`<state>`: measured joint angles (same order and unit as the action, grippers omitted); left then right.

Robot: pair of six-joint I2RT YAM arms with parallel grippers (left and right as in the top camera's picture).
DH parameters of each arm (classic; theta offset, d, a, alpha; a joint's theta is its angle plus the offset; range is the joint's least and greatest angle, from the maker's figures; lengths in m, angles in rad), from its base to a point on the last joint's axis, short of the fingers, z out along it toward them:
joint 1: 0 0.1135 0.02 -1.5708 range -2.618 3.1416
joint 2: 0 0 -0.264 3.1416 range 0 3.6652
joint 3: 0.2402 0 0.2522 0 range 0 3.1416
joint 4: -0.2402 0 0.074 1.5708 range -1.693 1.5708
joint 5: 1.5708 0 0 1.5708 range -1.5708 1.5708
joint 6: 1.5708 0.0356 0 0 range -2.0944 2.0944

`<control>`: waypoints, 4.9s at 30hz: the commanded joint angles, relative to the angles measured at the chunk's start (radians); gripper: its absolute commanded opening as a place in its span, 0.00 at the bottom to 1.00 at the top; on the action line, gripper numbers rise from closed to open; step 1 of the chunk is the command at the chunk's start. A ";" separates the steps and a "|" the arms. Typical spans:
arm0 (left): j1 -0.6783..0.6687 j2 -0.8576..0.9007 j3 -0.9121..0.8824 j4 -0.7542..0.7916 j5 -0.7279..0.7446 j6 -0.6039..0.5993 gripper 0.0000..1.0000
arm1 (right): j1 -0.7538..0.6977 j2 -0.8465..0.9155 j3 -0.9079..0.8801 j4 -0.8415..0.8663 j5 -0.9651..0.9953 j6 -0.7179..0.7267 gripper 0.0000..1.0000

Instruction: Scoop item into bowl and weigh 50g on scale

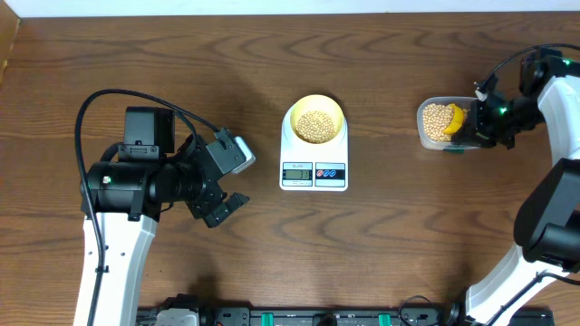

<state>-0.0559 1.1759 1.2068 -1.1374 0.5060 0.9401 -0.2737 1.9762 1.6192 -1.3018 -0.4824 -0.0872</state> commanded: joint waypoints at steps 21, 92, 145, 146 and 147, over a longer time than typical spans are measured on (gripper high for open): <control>0.003 -0.007 0.010 -0.003 -0.002 0.009 0.98 | -0.270 0.006 -0.216 0.016 -0.290 -0.218 0.01; 0.003 -0.007 0.010 -0.003 -0.002 0.009 0.98 | 0.198 0.005 -0.217 0.237 -0.901 -0.042 0.01; 0.003 -0.007 0.010 -0.003 -0.002 0.009 0.98 | 0.581 -0.029 -0.038 0.402 -0.248 0.169 0.01; 0.003 -0.007 0.010 -0.003 -0.002 0.009 0.98 | 0.583 -0.029 -0.029 0.394 -0.248 0.169 0.02; 0.003 -0.007 0.010 -0.003 -0.002 0.009 0.98 | 0.585 -0.029 -0.022 0.388 -0.249 0.169 0.02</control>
<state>-0.0559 1.1759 1.2068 -1.1374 0.5064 0.9401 0.3004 1.9759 1.5524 -0.9039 -0.7612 0.0772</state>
